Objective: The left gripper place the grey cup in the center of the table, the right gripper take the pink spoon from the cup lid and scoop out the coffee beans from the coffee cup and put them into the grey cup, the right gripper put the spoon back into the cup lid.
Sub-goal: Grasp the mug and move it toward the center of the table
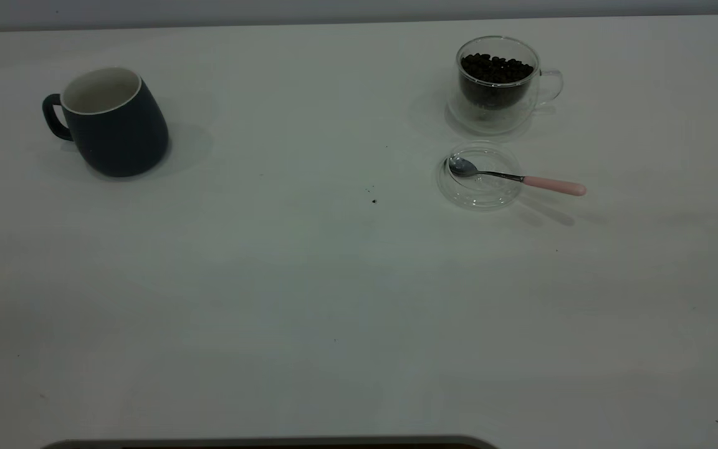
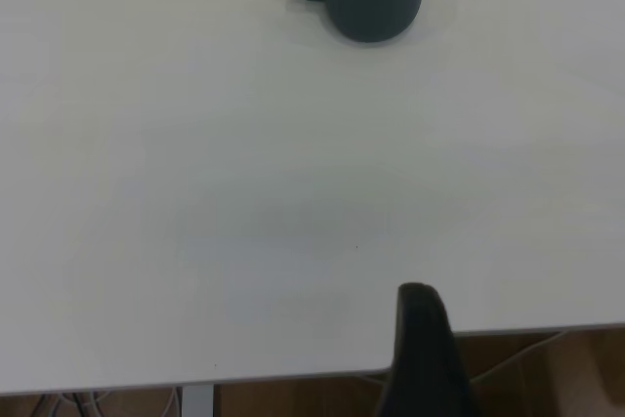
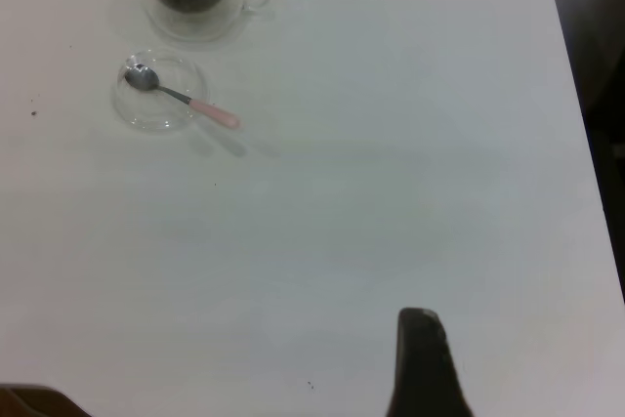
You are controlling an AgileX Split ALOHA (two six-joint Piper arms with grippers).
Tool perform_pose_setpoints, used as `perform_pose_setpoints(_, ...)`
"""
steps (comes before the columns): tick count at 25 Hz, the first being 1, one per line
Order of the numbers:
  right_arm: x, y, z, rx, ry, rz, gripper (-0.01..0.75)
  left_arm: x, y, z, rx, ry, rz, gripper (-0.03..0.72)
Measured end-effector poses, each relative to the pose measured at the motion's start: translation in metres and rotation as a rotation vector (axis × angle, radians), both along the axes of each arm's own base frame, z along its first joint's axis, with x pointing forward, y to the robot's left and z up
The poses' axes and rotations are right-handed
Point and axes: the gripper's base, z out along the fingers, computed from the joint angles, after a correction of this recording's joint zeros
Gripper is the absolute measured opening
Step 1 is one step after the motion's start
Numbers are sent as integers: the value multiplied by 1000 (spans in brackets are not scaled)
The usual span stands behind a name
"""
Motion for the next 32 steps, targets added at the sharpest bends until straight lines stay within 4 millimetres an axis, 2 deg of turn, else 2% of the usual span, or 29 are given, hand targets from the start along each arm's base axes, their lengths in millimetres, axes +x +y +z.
perform_pose_setpoints(16, 0, 0, 0, 0, 0, 0, 531, 0, 0, 1, -28, -3, 22, 565)
perform_pose_setpoints(20, 0, 0, 0, 0, 0, 0, 531, 5, 0, 20, -82, -8, 66, 565)
perform_pose_setpoints(23, 0, 0, 0, 0, 0, 0, 531, 24, -1, 40, -83, 57, 73, 565)
perform_pose_setpoints(26, 0, 0, 0, 0, 0, 0, 531, 57, -1, 66, -79, 134, 77, 565)
perform_pose_setpoints(30, 0, 0, 0, 0, 0, 0, 531, 109, -2, 86, -25, 210, 41, 565)
perform_pose_setpoints(32, 0, 0, 0, 0, 0, 0, 531, 138, -1, 87, 26, 262, 24, 565)
